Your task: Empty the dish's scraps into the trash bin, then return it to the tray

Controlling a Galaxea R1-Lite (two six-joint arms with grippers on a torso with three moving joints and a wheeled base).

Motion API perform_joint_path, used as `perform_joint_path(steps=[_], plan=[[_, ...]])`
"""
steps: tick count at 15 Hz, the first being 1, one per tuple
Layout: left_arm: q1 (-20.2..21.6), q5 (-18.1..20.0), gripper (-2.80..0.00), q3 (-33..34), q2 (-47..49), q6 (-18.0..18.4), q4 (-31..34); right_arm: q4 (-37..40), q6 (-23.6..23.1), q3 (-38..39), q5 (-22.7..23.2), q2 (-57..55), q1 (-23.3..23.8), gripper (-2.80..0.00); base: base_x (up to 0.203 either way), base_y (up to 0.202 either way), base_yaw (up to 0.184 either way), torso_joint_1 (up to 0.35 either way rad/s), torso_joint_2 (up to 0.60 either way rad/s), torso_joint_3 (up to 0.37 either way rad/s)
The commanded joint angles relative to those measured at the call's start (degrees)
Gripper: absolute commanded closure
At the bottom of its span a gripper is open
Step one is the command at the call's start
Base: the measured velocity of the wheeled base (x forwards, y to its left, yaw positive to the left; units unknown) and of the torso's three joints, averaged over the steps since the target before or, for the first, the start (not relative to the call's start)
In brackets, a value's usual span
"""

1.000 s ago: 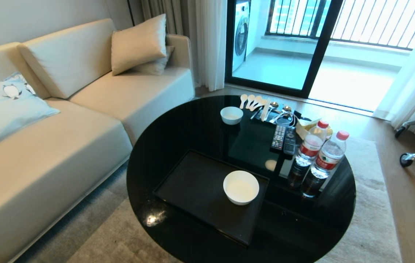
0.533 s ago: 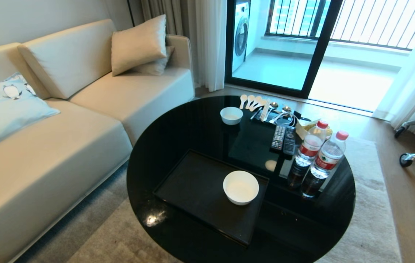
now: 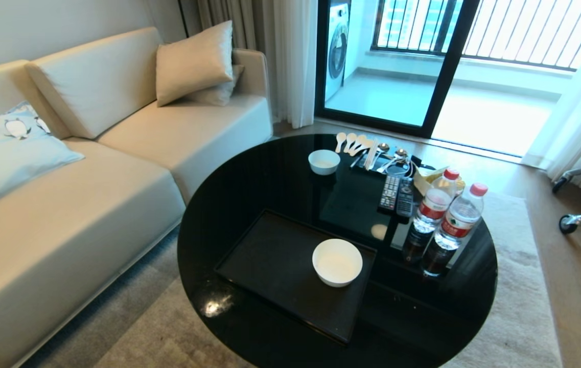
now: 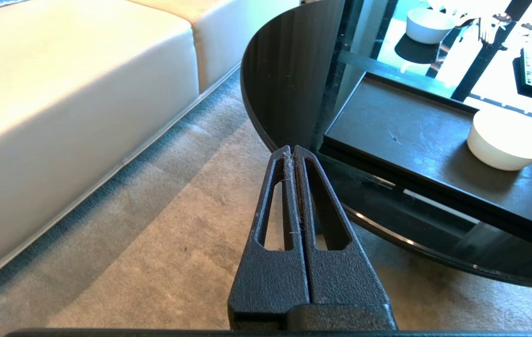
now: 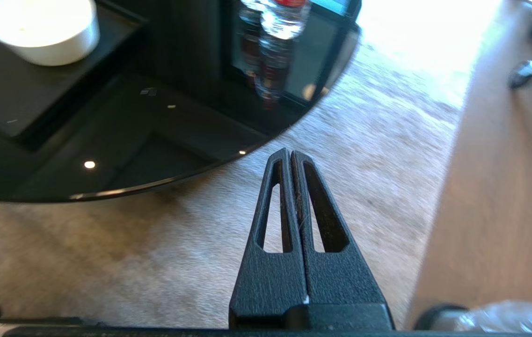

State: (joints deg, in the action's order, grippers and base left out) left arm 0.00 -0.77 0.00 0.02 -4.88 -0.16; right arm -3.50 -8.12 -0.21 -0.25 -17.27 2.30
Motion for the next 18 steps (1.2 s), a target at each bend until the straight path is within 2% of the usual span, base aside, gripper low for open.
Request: perform_joint_path(steps=[1, 6, 18], plan=[[0.0, -0.02, 0.0, 0.0, -0.02, -0.05, -0.02, 3.18, 0.04, 0.1, 1.87, 8.68, -1.44, 0.0, 0.0, 0.0, 0.0, 0.0, 0.0, 0.0], [0.0, -0.02, 0.0, 0.0, -0.02, -0.05, -0.01, 3.69, 0.27, 0.17, 2.29, 17.25, -2.3, 0.0, 0.0, 0.0, 0.0, 0.0, 0.0, 0.0], [0.0, -0.02, 0.0, 0.0, -0.02, -0.05, -0.02, 3.68, 0.03, 0.21, 2.27, 17.27, -2.3, 0.0, 0.0, 0.0, 0.0, 0.0, 0.0, 0.0]])
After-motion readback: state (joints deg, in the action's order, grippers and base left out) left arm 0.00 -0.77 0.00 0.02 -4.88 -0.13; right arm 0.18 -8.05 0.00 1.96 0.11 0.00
